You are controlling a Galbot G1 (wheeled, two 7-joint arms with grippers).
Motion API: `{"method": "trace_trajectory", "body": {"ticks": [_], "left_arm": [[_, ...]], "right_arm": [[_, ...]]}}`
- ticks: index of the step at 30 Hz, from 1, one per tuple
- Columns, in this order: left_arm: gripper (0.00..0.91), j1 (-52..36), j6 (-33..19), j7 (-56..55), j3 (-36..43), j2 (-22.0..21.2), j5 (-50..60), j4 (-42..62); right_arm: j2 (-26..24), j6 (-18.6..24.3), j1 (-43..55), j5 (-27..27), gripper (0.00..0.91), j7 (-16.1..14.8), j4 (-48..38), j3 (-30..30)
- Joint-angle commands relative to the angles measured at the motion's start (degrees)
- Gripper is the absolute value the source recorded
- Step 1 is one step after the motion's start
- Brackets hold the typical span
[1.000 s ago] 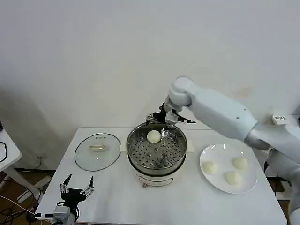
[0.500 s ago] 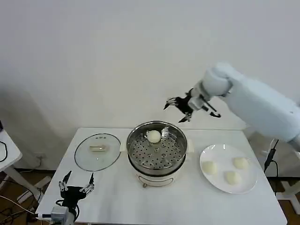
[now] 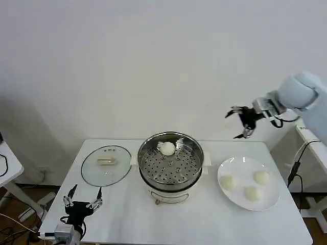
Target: Take steamed baozi put them in steamer then cover it.
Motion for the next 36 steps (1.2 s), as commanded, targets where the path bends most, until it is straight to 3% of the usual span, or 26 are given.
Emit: {"method": "trace_trajectory", "body": {"ticks": [1,5,7,11,16,22,36], "left_arm": [[0.907,-0.5,0.1,0.0,-0.1,0.0,-0.2,0.3],[0.907,-0.3,0.1,0.0,0.1,-0.2,-0.1,0.2],[0.907,-0.4,0.0,-0.1,0.3,-0.3,0.0,0.7],[0.907,-0.4,0.0,-0.1,0.6,-0.4,0.2,1.4],[0.907,-0.8,0.0,-0.2,0.5,-0.3,0.3,2.4],[0.907,-0.7,-0.1,-0.2,0.5,-0.3,0.5,3.2],[0.907,-0.7,-0.1,-0.1,0.3,-0.2,0.6,3.0]], "right_arm": [[-3.8,-12.2,-3.4,3.9,0.907,-1.2,-0.1,-0.6],[-2.5,-14.1,-5.4,3.0,0.907,-1.9,-0.1,-2.9],[-1.8,-14.6,-6.7,-0.7,0.907,-3.6,-0.1,-3.9],[-0.3,-15.1,-9.6,-2.7,0.907,-3.6,-0.6,-4.2],[3.2,-11.8,-13.3,-5.1,0.907,-2.7,-3.4,-2.7],[7.4,-10.8,-18.3,-7.7,0.907,-1.6,-5.4,1.1],[11.5,-6.5,-21.7,-13.2,0.907,-3.1,-10.5,3.0]]}}
